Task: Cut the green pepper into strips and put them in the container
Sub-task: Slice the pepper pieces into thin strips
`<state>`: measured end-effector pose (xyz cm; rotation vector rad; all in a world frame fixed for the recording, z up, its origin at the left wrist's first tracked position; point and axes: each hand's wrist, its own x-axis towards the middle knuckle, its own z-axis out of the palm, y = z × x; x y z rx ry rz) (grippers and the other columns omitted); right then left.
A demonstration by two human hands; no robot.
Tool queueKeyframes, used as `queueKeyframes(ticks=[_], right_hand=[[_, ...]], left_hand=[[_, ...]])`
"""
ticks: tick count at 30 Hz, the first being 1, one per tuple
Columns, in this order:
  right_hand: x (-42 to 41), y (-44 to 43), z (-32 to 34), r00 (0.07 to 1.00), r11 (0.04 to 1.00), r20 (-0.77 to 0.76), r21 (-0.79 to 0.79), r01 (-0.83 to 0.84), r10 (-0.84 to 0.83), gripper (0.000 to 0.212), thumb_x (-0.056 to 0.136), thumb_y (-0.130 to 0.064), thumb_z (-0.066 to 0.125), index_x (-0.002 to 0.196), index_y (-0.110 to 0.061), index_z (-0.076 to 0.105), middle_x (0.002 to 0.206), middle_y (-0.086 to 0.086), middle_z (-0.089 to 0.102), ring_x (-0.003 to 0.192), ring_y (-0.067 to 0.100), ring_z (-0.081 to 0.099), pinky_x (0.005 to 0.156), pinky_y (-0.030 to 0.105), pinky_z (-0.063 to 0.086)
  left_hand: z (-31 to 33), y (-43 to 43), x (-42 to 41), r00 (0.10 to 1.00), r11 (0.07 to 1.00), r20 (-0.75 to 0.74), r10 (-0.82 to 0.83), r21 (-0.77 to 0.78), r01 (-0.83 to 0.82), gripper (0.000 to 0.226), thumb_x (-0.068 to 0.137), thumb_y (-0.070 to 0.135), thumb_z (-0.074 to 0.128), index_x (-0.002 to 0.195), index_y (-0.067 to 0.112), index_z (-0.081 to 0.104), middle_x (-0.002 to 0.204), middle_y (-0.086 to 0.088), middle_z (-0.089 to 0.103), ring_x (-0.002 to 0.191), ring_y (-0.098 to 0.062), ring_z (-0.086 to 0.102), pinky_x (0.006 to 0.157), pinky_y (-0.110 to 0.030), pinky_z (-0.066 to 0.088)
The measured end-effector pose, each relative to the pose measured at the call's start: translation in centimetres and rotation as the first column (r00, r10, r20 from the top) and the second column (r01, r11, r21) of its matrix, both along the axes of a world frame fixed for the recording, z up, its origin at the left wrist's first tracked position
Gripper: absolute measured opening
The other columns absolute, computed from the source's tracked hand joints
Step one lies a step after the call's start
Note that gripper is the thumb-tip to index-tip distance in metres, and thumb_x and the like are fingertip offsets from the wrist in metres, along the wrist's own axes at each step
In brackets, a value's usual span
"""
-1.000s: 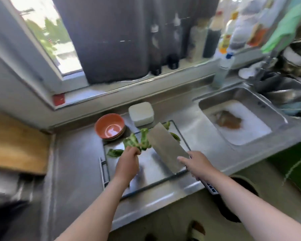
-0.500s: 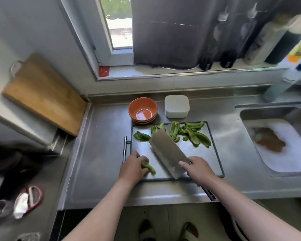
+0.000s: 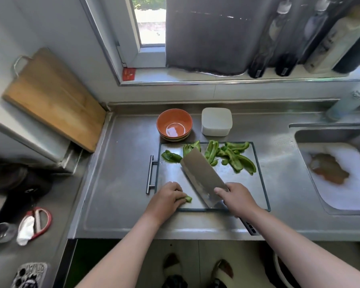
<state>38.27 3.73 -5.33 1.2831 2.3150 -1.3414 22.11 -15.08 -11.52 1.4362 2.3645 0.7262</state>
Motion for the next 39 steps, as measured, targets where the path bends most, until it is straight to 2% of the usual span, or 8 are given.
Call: queueKeyframes(ticks=[6, 12, 17, 27, 30, 33, 36, 39], right_hand=[[-0.5, 0.5, -0.1, 0.999, 0.999, -0.024, 0.023, 0.028, -0.027, 0.033, 0.097, -0.034, 0.06, 0.068, -0.017, 0.062, 0.066, -0.004, 0.064, 0.068, 0.014, 0.059, 0.059, 0.029, 0.039], [-0.4, 0.5, -0.1, 0.999, 0.999, -0.02, 0.028, 0.027, -0.027, 0.033, 0.097, -0.036, 0.06, 0.073, -0.014, 0.064, 0.07, -0.001, 0.066, 0.07, 0.017, 0.061, 0.059, 0.029, 0.041], [0.0, 0.6, -0.1, 0.999, 0.999, -0.028, 0.026, 0.037, -0.036, 0.033, 0.097, -0.037, 0.06, 0.074, -0.014, 0.064, 0.07, 0.0, 0.065, 0.07, 0.017, 0.061, 0.059, 0.029, 0.041], [0.4, 1.1, 0.5, 0.99, 0.991, -0.072, 0.049, 0.121, -0.117, 0.033, 0.098, -0.034, 0.061, 0.068, -0.02, 0.059, 0.066, -0.005, 0.061, 0.067, 0.011, 0.057, 0.057, 0.028, 0.038], [0.3, 1.4, 0.9, 0.982, 0.984, -0.1, 0.059, 0.167, -0.161, 0.038, 0.098, -0.031, 0.063, 0.062, -0.021, 0.052, 0.061, -0.006, 0.053, 0.063, 0.013, 0.052, 0.056, 0.028, 0.036], [0.0, 1.8, 1.3, 0.972, 0.973, -0.13, 0.095, 0.209, -0.196, 0.045, 0.097, -0.028, 0.065, 0.058, -0.024, 0.043, 0.057, -0.008, 0.045, 0.059, 0.014, 0.045, 0.054, 0.028, 0.03], [-0.6, 2.2, 1.4, 0.96, 0.963, -0.148, 0.092, 0.254, -0.239, 0.042, 0.097, -0.029, 0.065, 0.06, -0.024, 0.046, 0.059, -0.007, 0.048, 0.06, 0.014, 0.047, 0.054, 0.029, 0.033], [-1.4, 2.5, 1.1, 0.95, 0.955, -0.159, 0.087, 0.285, -0.269, 0.038, 0.096, -0.034, 0.066, 0.063, -0.019, 0.053, 0.063, -0.001, 0.055, 0.062, 0.021, 0.054, 0.058, 0.032, 0.046]], left_hand=[[0.3, 1.9, -0.1, 0.997, 0.997, 0.016, 0.08, 0.016, -0.08, 0.012, 0.086, 0.02, 0.076, 0.097, 0.02, 0.079, 0.091, 0.007, 0.062, 0.088, -0.008, 0.054, 0.067, -0.013, 0.038], [-0.4, 2.0, 0.9, 0.991, 0.997, -0.103, 0.083, 0.003, -0.083, 0.01, 0.075, 0.025, 0.086, 0.083, 0.028, 0.079, 0.083, 0.013, 0.061, 0.078, -0.011, 0.052, 0.048, -0.022, 0.041], [-1.0, 2.7, 0.9, 0.976, 0.997, -0.213, 0.041, 0.067, -0.028, 0.013, 0.072, 0.015, 0.086, 0.071, 0.022, 0.076, 0.077, 0.011, 0.063, 0.069, -0.014, 0.052, 0.041, -0.024, 0.043], [-0.1, 4.9, -1.5, 0.971, 0.968, -0.072, 0.23, 0.117, -0.221, 0.007, 0.082, 0.01, 0.076, 0.077, 0.012, 0.072, 0.078, -0.001, 0.067, 0.068, -0.023, 0.063, 0.055, -0.032, 0.051], [1.0, 5.8, -2.8, 0.928, 0.922, 0.052, 0.368, 0.112, -0.371, 0.006, 0.091, 0.017, 0.069, 0.087, 0.015, 0.074, 0.087, 0.004, 0.071, 0.075, -0.013, 0.061, 0.065, -0.025, 0.042], [2.0, 6.0, -4.1, 0.891, 0.89, 0.169, 0.42, 0.114, -0.441, 0.004, 0.086, 0.018, 0.074, 0.082, 0.02, 0.073, 0.089, 0.009, 0.07, 0.074, -0.004, 0.062, 0.067, -0.023, 0.049], [2.1, 5.2, -5.0, 0.906, 0.92, 0.189, 0.379, 0.033, -0.392, 0.016, 0.08, 0.023, 0.08, 0.075, 0.028, 0.066, 0.089, 0.015, 0.063, 0.071, 0.001, 0.06, 0.061, -0.018, 0.044], [1.4, 3.9, -4.8, 0.976, 0.973, 0.102, 0.194, -0.147, -0.178, 0.016, 0.081, 0.033, 0.077, 0.092, 0.031, 0.067, 0.099, 0.016, 0.057, 0.09, -0.005, 0.057, 0.07, -0.025, 0.047]])
